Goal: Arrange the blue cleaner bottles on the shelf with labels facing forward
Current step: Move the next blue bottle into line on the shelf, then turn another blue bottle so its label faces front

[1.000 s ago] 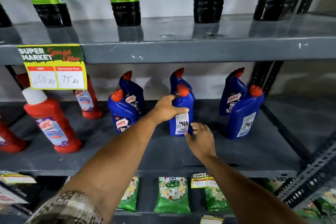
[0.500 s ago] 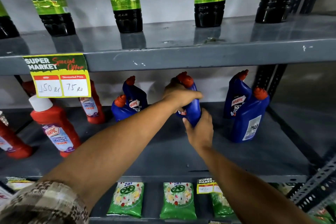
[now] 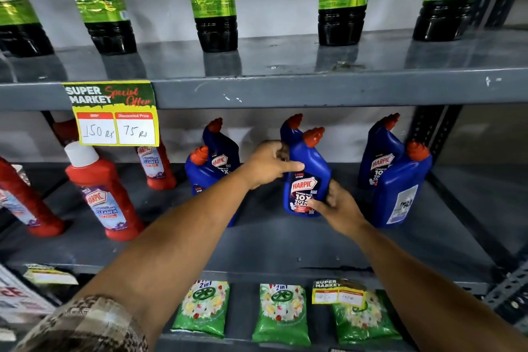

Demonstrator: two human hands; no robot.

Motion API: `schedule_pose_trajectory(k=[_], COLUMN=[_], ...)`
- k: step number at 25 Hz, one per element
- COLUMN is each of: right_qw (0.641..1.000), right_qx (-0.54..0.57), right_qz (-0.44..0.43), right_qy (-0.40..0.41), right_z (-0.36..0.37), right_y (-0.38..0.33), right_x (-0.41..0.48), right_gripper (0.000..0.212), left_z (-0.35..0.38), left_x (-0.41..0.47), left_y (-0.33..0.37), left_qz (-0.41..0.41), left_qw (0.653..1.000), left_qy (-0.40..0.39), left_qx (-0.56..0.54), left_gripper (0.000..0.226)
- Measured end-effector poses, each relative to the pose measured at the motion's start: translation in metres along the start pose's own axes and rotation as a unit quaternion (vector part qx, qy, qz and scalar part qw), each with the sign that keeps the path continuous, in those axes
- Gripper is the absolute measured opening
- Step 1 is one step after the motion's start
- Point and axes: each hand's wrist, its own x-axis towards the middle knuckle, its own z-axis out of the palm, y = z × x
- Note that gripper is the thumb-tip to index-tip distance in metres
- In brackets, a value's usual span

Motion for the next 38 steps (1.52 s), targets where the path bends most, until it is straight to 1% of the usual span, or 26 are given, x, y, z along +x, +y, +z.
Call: schedule_pose_trajectory(k=[4, 8, 10, 12, 14, 15, 16, 18, 20, 22, 23, 25, 27, 29, 31, 33, 35, 38], right_qw=[0.998, 0.994, 0.993, 0.993, 0.993, 0.991, 0.987, 0.977, 0.968, 0.957, 0.950, 0.938, 0.927, 0.924, 0.928, 0.930, 0.931, 0.933], right_qx=[-0.056, -0.099, -0.110, -0.112, -0.107, -0.117, -0.139, -0.192, -0.224, -0.249, -0.264, -0.282, -0.280, -0.247, -0.206, -0.202, -0.200, -0.175], right_qz=[0.039, 0.040, 0.033, 0.023, 0.030, 0.036, 0.035, 0.007, -0.011, -0.028, -0.030, -0.010, 0.029, 0.078, 0.104, 0.112, 0.120, 0.129], right_qy=[0.011, 0.017, 0.015, 0.016, 0.036, 0.053, 0.070, 0.097, 0.115, 0.144, 0.162, 0.199, 0.247, 0.282, 0.293, 0.285, 0.280, 0.286], right_z=[0.006, 0.015, 0.017, 0.018, 0.015, 0.011, 0.005, -0.012, -0.030, -0.048, -0.057, -0.076, -0.091, -0.101, -0.103, -0.102, -0.099, -0.096], right_y=[0.014, 0.013, 0.011, 0.015, 0.020, 0.021, 0.021, 0.025, 0.026, 0.028, 0.029, 0.030, 0.029, 0.029, 0.026, 0.027, 0.028, 0.026], right_x=[0.000, -0.004, -0.004, -0.006, -0.012, -0.018, -0.026, -0.040, -0.055, -0.065, -0.068, -0.072, -0.075, -0.075, -0.075, -0.074, -0.074, -0.073], right_gripper=[0.061, 0.066, 0.073, 0.083, 0.091, 0.088, 0.079, 0.054, 0.031, 0.013, 0.006, 0.003, 0.009, 0.026, 0.045, 0.058, 0.063, 0.062], left_z=[0.013, 0.015, 0.013, 0.011, 0.006, 0.004, 0.005, 0.015, 0.032, 0.055, 0.067, 0.095, 0.122, 0.143, 0.161, 0.178, 0.192, 0.203], left_x=[-0.004, -0.011, -0.017, -0.021, -0.028, -0.033, -0.038, -0.049, -0.050, -0.039, -0.030, -0.010, 0.005, 0.016, 0.027, 0.037, 0.043, 0.045], left_y=[-0.024, -0.033, -0.030, -0.026, -0.019, -0.015, -0.010, 0.004, 0.015, 0.025, 0.028, 0.035, 0.044, 0.054, 0.057, 0.057, 0.053, 0.052], left_qz=[-0.002, -0.025, -0.029, -0.037, -0.069, -0.093, -0.115, -0.122, -0.080, -0.036, -0.020, 0.012, 0.026, 0.033, 0.041, 0.043, 0.047, 0.054], left_qw=[0.999, 0.998, 0.998, 0.996, 0.986, 0.977, 0.974, 0.981, 0.989, 0.996, 0.998, 0.997, 0.995, 0.995, 0.994, 0.989, 0.982, 0.984], left_qy=[0.039, 0.056, 0.053, 0.077, 0.126, 0.125, 0.099, 0.018, -0.019, -0.021, -0.020, -0.011, -0.003, -0.019, -0.039, -0.052, -0.049, -0.005], left_qx=[-0.012, -0.031, -0.026, -0.006, 0.088, 0.144, 0.169, 0.150, 0.122, 0.076, 0.062, 0.073, 0.096, 0.093, 0.095, 0.135, 0.176, 0.170], left_gripper=[0.039, 0.030, 0.031, 0.030, 0.017, 0.017, 0.020, 0.022, 0.019, 0.017, 0.019, 0.031, 0.050, 0.061, 0.056, 0.054, 0.051, 0.034])
